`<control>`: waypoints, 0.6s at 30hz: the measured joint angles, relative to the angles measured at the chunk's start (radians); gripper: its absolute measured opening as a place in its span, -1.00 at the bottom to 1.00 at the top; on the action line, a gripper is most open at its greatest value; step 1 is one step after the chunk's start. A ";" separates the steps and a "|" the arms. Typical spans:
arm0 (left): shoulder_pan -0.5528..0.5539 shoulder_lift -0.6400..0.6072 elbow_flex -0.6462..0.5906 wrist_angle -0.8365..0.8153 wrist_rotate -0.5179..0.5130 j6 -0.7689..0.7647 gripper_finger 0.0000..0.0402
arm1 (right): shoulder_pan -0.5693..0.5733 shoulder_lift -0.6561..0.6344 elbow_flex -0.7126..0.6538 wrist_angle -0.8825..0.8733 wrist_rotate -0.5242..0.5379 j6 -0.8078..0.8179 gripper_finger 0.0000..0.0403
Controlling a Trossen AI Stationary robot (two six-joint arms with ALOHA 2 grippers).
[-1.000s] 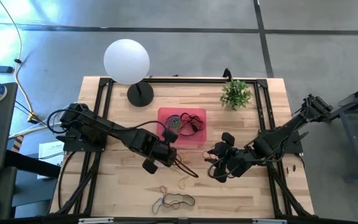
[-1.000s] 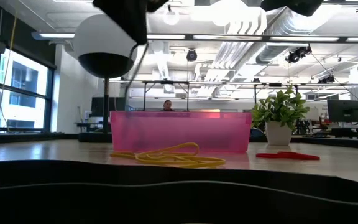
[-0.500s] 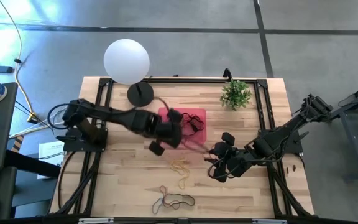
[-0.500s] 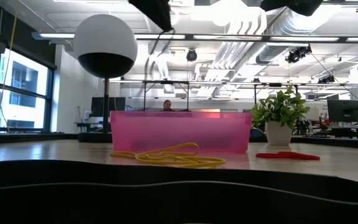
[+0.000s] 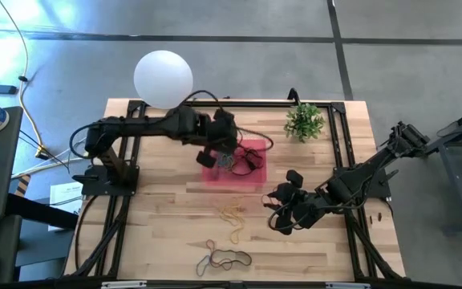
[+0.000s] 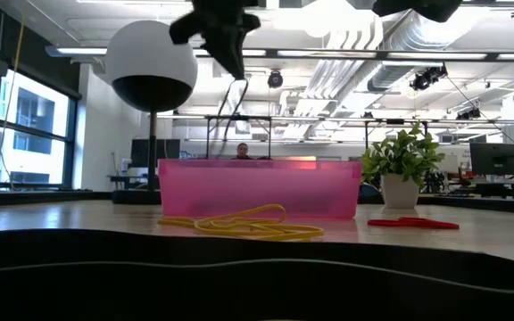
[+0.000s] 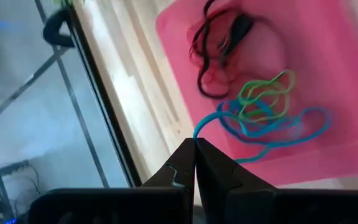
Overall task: Pick and place rubber bands into bin
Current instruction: Put the blue rubber band into the red bin
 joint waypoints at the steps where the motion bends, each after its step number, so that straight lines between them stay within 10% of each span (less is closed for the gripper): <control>1: 0.015 0.000 -0.008 0.004 0.005 0.007 -1.00 | 0.000 0.000 0.000 -0.001 0.004 0.000 -0.34; 18: 0.122 0.000 -0.301 0.227 0.116 0.017 -1.00 | -0.001 0.000 0.000 -0.022 0.023 -0.019 -0.34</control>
